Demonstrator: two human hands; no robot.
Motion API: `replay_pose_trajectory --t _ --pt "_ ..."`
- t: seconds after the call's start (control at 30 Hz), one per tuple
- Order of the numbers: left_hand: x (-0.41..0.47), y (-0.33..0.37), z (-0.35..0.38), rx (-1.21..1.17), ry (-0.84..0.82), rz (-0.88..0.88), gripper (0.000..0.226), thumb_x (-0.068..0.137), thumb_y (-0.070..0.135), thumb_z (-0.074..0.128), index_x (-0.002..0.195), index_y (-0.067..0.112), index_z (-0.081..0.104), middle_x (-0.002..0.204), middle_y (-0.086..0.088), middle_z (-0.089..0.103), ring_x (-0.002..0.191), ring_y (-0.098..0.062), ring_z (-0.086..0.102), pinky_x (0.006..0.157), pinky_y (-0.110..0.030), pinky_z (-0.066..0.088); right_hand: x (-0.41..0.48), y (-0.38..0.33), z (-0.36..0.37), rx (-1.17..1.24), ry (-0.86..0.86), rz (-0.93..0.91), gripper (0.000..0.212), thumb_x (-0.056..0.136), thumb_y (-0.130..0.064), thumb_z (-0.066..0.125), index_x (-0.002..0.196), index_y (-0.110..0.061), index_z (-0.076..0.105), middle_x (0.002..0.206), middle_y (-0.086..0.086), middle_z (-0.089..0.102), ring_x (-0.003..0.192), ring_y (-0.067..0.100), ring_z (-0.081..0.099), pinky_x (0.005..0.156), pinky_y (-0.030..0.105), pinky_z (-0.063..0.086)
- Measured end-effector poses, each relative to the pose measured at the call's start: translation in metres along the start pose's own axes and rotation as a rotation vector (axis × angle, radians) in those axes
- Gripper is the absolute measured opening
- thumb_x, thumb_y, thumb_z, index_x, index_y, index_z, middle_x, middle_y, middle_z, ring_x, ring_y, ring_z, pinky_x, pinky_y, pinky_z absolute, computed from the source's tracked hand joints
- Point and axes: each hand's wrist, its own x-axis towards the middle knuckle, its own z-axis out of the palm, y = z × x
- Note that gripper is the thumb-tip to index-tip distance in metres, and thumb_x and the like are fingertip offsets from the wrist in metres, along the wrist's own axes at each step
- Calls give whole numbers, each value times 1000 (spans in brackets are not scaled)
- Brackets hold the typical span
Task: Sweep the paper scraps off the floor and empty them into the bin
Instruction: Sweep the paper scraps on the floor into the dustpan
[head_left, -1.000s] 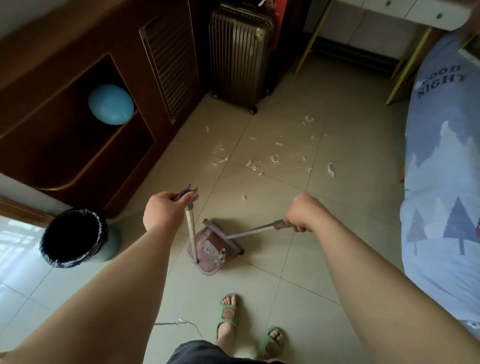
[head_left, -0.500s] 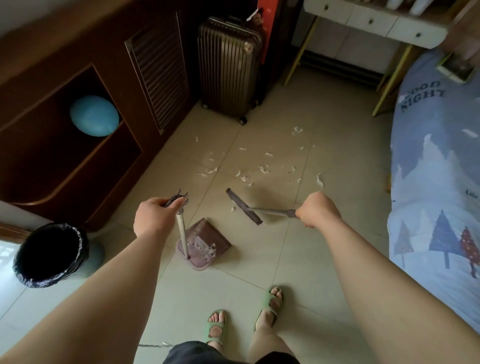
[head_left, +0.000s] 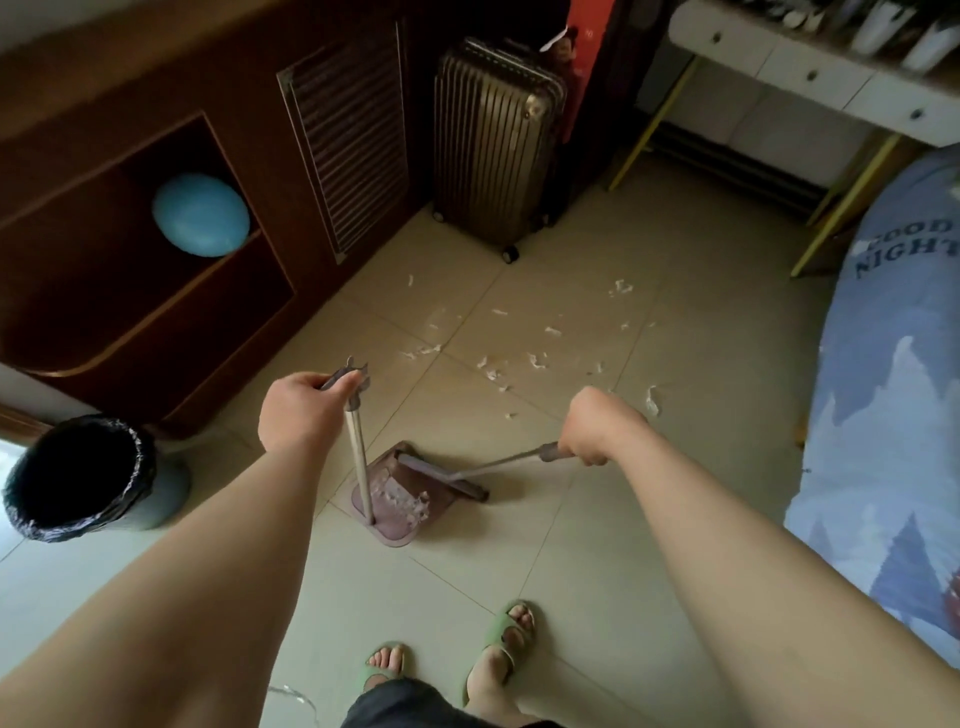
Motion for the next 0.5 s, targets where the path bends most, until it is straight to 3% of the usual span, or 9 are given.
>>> replay_pose_trajectory --t 0.03,0.1,0.23,0.4,0.5 --pt "0 3 3 6 12 -5 22 82 52 71 76 31 69 69 6 67 63 -18 62 54 -27 44 2 7 -11 -3 21 -1 51 71 -57 75 60 -10 58 33 -3 52 50 16 55 62 26 47" --pt "0 9 10 12 36 -15 24 81 53 71 76 29 69 72 3 69 68 -21 65 61 -32 49 3 21 -29 23 77 -3 52 62 -59 80 63 -11 62 31 -6 52 49 15 55 65 26 50" --pt "-5 22 25 -2 34 -31 25 81 53 72 77 29 68 72 5 67 70 -20 64 65 -33 49 6 48 -53 65 138 42 56 56 -65 82 72 -14 66 63 -5 67 67 18 62 68 25 47" --pt "-12 40 43 -26 11 -35 26 80 56 71 76 30 68 73 8 67 69 -16 63 65 -31 48 23 79 -61 149 187 139 54 61 -61 82 83 -15 65 82 0 69 81 22 63 71 27 43" --pt "-13 51 52 -50 12 -31 24 81 54 71 74 32 66 71 8 66 65 -14 60 62 -30 46 35 98 -58 220 228 221 43 65 -49 84 83 -17 61 90 4 68 82 24 59 64 25 40"
